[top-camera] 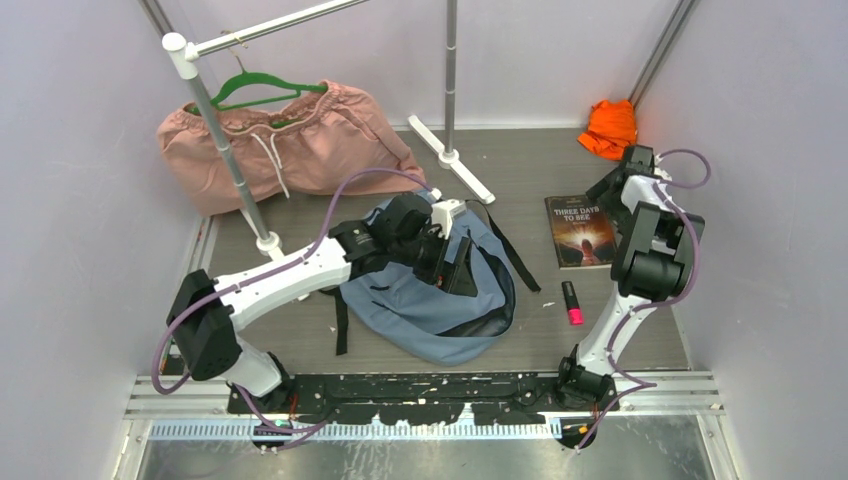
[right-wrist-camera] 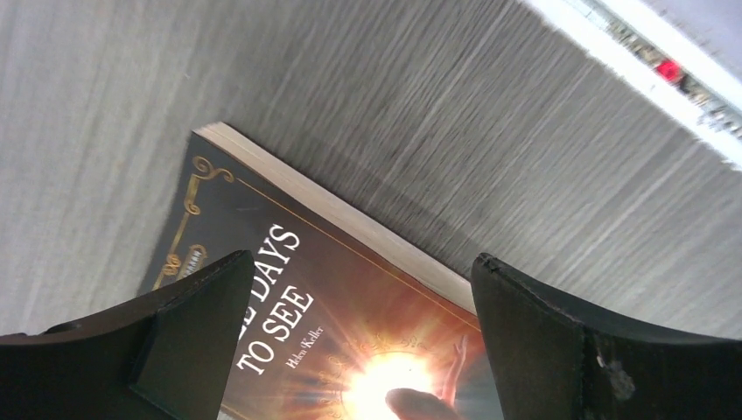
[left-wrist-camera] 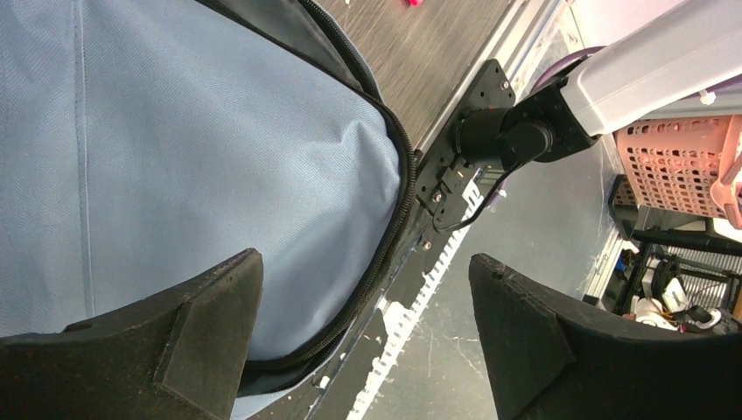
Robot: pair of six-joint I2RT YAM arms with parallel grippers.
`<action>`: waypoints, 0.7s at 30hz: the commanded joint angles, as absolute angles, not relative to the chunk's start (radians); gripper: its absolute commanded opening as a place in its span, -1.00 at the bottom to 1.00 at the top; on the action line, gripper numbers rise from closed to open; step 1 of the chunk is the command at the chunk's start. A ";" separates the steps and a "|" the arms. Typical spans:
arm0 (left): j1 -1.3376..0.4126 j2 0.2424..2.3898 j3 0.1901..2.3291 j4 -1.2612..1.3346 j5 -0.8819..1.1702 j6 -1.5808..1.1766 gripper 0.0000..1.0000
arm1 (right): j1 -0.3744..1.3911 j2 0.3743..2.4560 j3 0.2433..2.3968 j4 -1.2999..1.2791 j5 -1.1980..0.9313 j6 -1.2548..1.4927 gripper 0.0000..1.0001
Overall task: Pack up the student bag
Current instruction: Move the book to the center of the board.
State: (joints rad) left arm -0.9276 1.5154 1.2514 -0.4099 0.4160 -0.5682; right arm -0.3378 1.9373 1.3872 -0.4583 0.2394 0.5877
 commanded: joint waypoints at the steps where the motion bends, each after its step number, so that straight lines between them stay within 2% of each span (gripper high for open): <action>1: -0.925 1.477 1.239 -0.318 0.437 -0.574 0.76 | -0.342 1.960 1.437 -0.463 0.130 0.533 1.00; 8: -0.924 1.477 1.213 -0.290 0.438 -0.576 0.76 | -0.334 1.992 1.459 -0.465 -0.080 0.502 1.00; 16: -0.923 1.482 1.221 -0.295 0.438 -0.566 0.76 | -0.283 2.029 1.531 -0.479 -0.122 0.456 1.00; 21: -0.919 1.480 1.221 -0.297 0.439 -0.566 0.76 | -0.248 2.097 1.670 -0.554 -0.206 0.438 1.00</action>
State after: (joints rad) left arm -0.9272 1.5146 1.2095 -0.3470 0.4213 -0.5724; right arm -0.2764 2.0617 1.5421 -0.5091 -0.1135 0.4706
